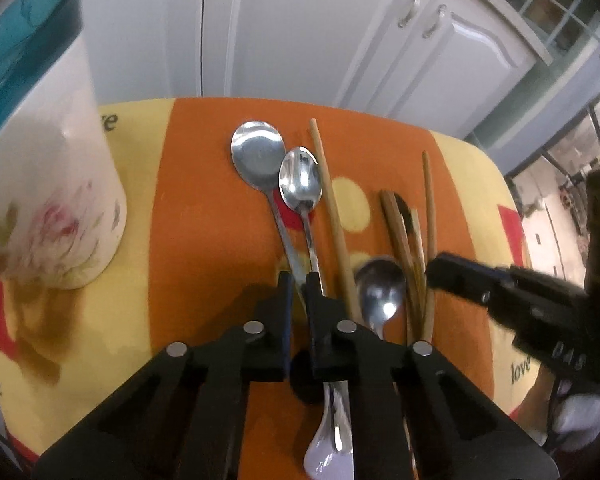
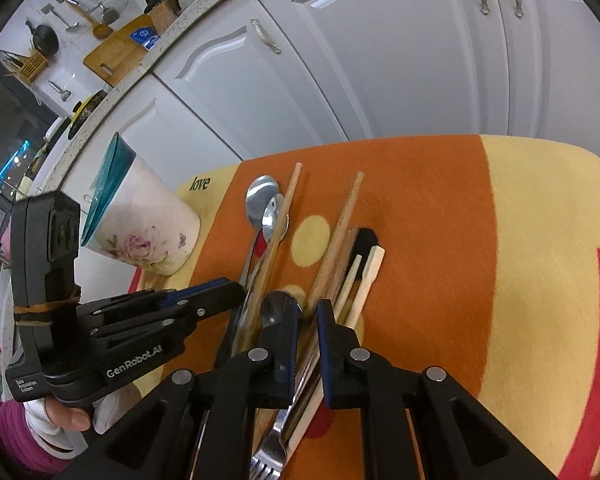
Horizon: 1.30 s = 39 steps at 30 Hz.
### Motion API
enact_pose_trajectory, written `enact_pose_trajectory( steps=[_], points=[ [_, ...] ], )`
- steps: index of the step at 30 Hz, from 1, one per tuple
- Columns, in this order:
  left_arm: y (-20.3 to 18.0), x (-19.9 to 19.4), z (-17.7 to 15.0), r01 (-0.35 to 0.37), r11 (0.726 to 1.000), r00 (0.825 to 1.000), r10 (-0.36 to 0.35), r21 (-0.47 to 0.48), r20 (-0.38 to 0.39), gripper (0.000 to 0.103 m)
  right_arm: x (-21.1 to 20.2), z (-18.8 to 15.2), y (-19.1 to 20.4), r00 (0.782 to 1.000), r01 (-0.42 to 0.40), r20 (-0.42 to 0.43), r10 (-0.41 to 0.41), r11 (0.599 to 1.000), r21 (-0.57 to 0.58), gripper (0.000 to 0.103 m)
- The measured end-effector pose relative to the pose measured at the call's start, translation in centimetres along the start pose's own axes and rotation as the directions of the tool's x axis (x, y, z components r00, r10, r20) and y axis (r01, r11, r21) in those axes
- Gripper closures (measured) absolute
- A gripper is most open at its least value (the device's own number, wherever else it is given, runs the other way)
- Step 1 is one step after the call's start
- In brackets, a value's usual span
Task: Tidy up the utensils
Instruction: 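Move the left tool toward the silver spoons while the right tool approaches the wooden chopsticks, then close the left tool on a silver spoon while the right tool grasps a wooden chopstick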
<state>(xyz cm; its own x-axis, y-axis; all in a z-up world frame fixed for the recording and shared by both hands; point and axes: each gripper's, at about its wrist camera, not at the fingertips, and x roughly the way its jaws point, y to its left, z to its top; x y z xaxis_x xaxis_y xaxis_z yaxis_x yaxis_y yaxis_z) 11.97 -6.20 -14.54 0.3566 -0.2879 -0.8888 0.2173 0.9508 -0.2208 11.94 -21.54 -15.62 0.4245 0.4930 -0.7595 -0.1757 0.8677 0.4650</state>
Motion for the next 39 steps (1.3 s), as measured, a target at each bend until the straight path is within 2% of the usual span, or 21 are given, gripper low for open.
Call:
enact_pose_trajectory(
  steps=[5, 8, 11, 14, 16, 18, 20, 21, 24, 26, 27, 28, 32, 39],
  points=[
    [1.8, -0.6, -2.7, -0.001, 1.000, 0.998, 0.000, -0.010, -0.064, 0.101, -0.8, -0.6, 0.3, 1.000, 0.017, -0.002, -0.017, 1.000, -0.017, 0.095],
    [2.3, -1.6, -4.0, 0.000, 1.000, 0.998, -0.001, -0.009, -0.062, 0.102, -1.0, -0.9, 0.3, 1.000, 0.017, -0.007, -0.017, 1.000, -0.018, 0.095],
    [2.2, -2.4, -3.4, 0.006, 1.000, 1.000, -0.007, -0.029, -0.029, 0.102, -0.9, -0.9, 0.2, 1.000, 0.026, -0.007, -0.026, 1.000, -0.015, 0.095],
    [1.9, -2.5, -1.7, 0.000, 0.999, 1.000, 0.001, -0.046, 0.005, 0.094, -0.9, -0.9, 0.0, 0.999, 0.043, -0.008, -0.043, 0.999, 0.004, 0.095],
    [1.8, -2.1, -0.5, 0.001, 0.998, 1.000, 0.001, -0.070, 0.027, 0.077, -1.3, -0.9, -0.1, 0.999, 0.036, -0.007, -0.036, 0.999, 0.027, 0.095],
    [1.6, -1.3, 0.5, -0.009, 0.996, 0.999, 0.011, -0.084, 0.035, 0.074, -1.7, -0.9, -0.1, 0.999, 0.037, 0.006, -0.037, 0.999, 0.032, 0.090],
    [1.1, -0.1, 1.4, -0.014, 0.996, 1.000, 0.016, -0.083, 0.025, 0.074, -2.0, -0.9, -0.1, 0.999, 0.050, 0.019, -0.050, 0.998, 0.031, 0.064],
    [0.8, 0.5, 1.7, -0.017, 0.997, 1.000, 0.018, -0.079, 0.015, 0.074, -2.2, -0.9, -0.2, 0.999, 0.047, 0.025, -0.048, 0.998, 0.033, 0.062],
    [0.7, 1.9, 2.0, -0.012, 0.997, 1.000, 0.011, -0.075, -0.010, 0.074, -2.0, -0.7, -0.1, 0.999, 0.034, 0.024, -0.034, 0.999, 0.032, 0.062],
    [0.3, 2.1, 2.0, -0.021, 0.998, 1.000, 0.021, -0.056, -0.006, 0.080, -1.8, -0.5, -0.2, 0.999, 0.032, 0.030, -0.033, 0.999, 0.039, 0.062],
    [0.1, 2.1, 2.0, -0.005, 0.999, 1.000, 0.005, -0.044, -0.016, 0.090, -1.7, -0.5, -0.3, 0.999, 0.027, 0.031, -0.029, 0.998, 0.051, 0.062],
    [0.1, 2.2, 1.9, 0.007, 0.999, 1.000, -0.008, -0.043, -0.023, 0.092, -1.5, -0.4, -0.5, 0.999, 0.019, 0.029, -0.021, 0.998, 0.065, 0.062],
    [0.5, 1.2, 0.9, 0.030, 0.999, 0.999, -0.031, -0.036, -0.041, 0.092, -1.4, -0.6, -0.3, 1.000, 0.010, 0.025, -0.012, 0.998, 0.067, 0.062],
    [1.3, -1.3, -3.9, 0.064, 0.998, 0.993, -0.066, -0.015, -0.095, 0.093, -1.5, -1.0, 0.3, 1.000, 0.004, 0.007, -0.004, 1.000, 0.030, 0.062]
  ],
)
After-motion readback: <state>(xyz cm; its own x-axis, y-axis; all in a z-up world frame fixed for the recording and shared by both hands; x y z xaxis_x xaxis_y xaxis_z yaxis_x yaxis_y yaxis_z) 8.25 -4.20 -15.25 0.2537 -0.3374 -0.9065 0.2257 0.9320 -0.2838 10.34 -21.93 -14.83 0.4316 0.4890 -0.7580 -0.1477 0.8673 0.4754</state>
